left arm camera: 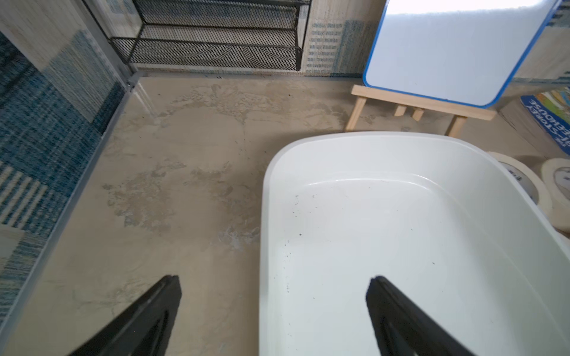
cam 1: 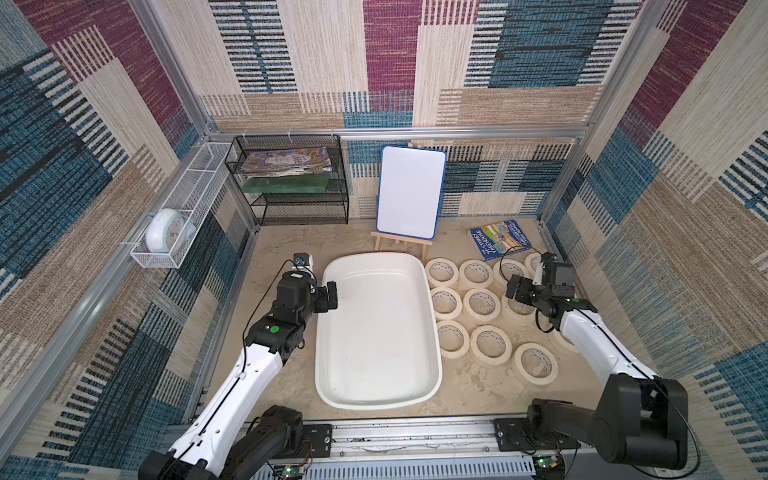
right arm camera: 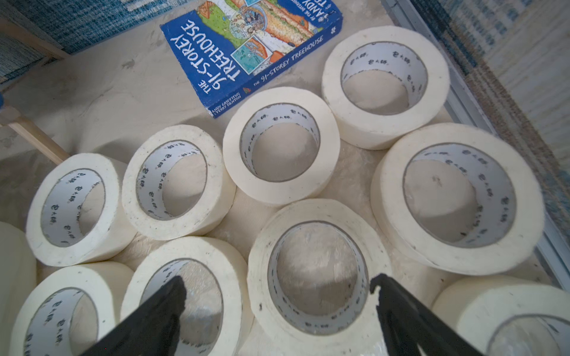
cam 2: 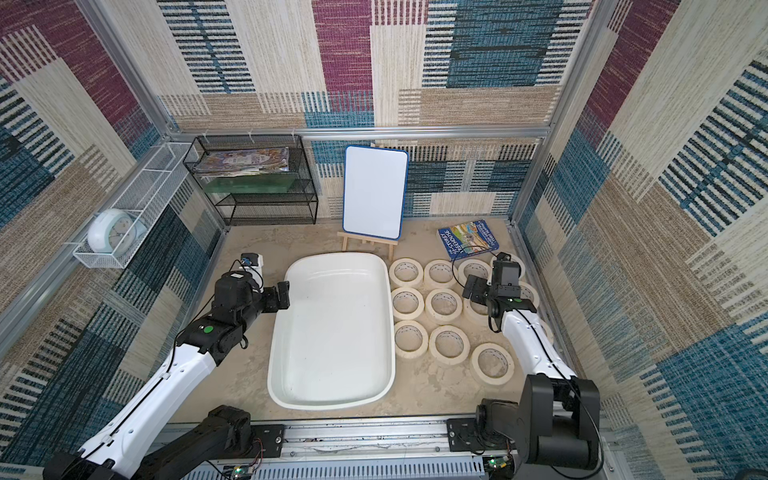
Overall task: Take out the art tape in the storage box
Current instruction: Reset both arms
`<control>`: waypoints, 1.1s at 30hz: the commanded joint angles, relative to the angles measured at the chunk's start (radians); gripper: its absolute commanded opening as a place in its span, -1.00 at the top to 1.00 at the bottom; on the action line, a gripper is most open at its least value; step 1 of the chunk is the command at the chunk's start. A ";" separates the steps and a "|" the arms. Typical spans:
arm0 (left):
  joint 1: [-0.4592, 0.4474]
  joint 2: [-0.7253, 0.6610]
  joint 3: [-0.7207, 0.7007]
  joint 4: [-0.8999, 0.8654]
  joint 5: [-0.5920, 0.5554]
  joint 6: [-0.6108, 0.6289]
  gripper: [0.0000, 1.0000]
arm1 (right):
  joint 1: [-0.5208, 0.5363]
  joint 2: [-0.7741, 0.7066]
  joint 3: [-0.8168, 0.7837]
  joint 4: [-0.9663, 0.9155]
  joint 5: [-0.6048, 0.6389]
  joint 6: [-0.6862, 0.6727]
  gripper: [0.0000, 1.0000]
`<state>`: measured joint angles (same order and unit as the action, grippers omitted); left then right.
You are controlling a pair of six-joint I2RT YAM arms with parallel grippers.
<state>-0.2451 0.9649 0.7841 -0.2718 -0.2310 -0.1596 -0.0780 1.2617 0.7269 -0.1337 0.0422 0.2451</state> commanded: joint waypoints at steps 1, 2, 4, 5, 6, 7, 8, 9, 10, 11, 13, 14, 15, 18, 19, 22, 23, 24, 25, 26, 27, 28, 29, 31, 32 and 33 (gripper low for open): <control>0.016 -0.042 -0.043 0.103 -0.134 0.078 -0.99 | 0.015 0.042 -0.068 0.328 0.043 -0.055 -0.98; 0.029 -0.061 -0.080 0.160 -0.140 0.098 -0.99 | 0.021 0.055 -0.094 0.388 0.056 -0.072 -0.98; 0.086 -0.074 -0.147 0.271 -0.084 0.132 -0.99 | 0.023 0.075 -0.154 0.532 0.072 -0.101 -0.98; 0.124 -0.066 -0.184 0.327 -0.040 0.138 -0.98 | 0.024 0.089 -0.182 0.596 0.080 -0.109 -0.98; 0.153 -0.054 -0.213 0.374 -0.011 0.140 -0.99 | 0.024 0.103 -0.203 0.646 0.081 -0.116 -0.98; 0.180 -0.040 -0.253 0.436 0.022 0.143 -0.98 | 0.024 0.120 -0.222 0.704 0.078 -0.123 -0.98; 0.206 -0.026 -0.286 0.493 0.064 0.144 -0.99 | 0.024 0.137 -0.237 0.748 0.069 -0.134 -0.98; 0.230 -0.009 -0.308 0.528 0.095 0.142 -0.99 | 0.023 0.151 -0.252 0.790 0.062 -0.138 -0.98; 0.252 0.013 -0.321 0.553 0.121 0.140 -0.99 | 0.023 0.165 -0.270 0.841 0.051 -0.142 -0.98; 0.269 0.034 -0.330 0.582 0.148 0.142 -0.98 | 0.024 0.178 -0.292 0.897 0.038 -0.146 -0.98; 0.296 0.076 -0.343 0.638 0.193 0.148 -0.99 | 0.024 0.192 -0.292 0.920 0.017 -0.164 -0.98; 0.309 0.101 -0.346 0.666 0.216 0.146 -0.99 | 0.026 0.193 -0.295 0.935 0.019 -0.183 -0.98; 0.319 0.126 -0.347 0.687 0.234 0.148 -0.98 | 0.025 0.192 -0.303 0.959 0.022 -0.193 -0.98; 0.343 0.203 -0.349 0.744 0.265 0.160 -0.98 | 0.026 0.202 -0.353 1.079 0.044 -0.210 -0.98; 0.352 0.223 -0.352 0.766 0.275 0.161 -0.99 | 0.026 0.220 -0.361 1.099 0.038 -0.214 -0.98; 0.377 0.243 -0.353 0.790 0.318 0.156 -0.99 | 0.025 0.216 -0.388 1.151 0.007 -0.228 -0.98; 0.378 0.245 -0.362 0.815 0.328 0.158 -0.99 | 0.026 0.216 -0.406 1.184 0.003 -0.229 -0.98; 0.379 0.246 -0.363 0.820 0.332 0.158 -0.98 | 0.026 0.214 -0.418 1.198 0.001 -0.230 -0.98; 0.381 0.250 -0.360 0.823 0.339 0.160 -0.99 | 0.026 0.223 -0.436 1.239 -0.003 -0.231 -0.98; 0.384 0.257 -0.354 0.821 0.349 0.164 -0.99 | 0.026 0.238 -0.454 1.281 -0.008 -0.235 -0.98; 0.385 0.262 -0.349 0.826 0.357 0.165 -0.99 | 0.027 0.246 -0.466 1.314 -0.015 -0.235 -0.98; 0.386 0.271 -0.342 0.829 0.370 0.164 -0.98 | 0.027 0.243 -0.463 1.300 -0.018 -0.237 -0.98; 0.386 0.277 -0.337 0.825 0.384 0.165 -0.98 | 0.026 0.243 -0.462 1.296 -0.018 -0.238 -0.98; 0.386 0.283 -0.340 0.838 0.449 0.140 -0.98 | 0.027 0.243 -0.463 1.294 -0.018 -0.237 -0.98; 0.385 0.294 -0.346 0.852 0.482 0.129 -0.98 | 0.027 0.245 -0.463 1.301 -0.018 -0.237 -0.98; 0.380 0.316 -0.352 0.865 0.502 0.131 -0.99 | 0.027 0.244 -0.462 1.295 -0.017 -0.236 -0.98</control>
<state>0.1402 1.2530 0.4377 0.5381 0.1665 -0.0090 -0.0525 1.5047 0.2649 1.1069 0.0360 0.0151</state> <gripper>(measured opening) 0.993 0.991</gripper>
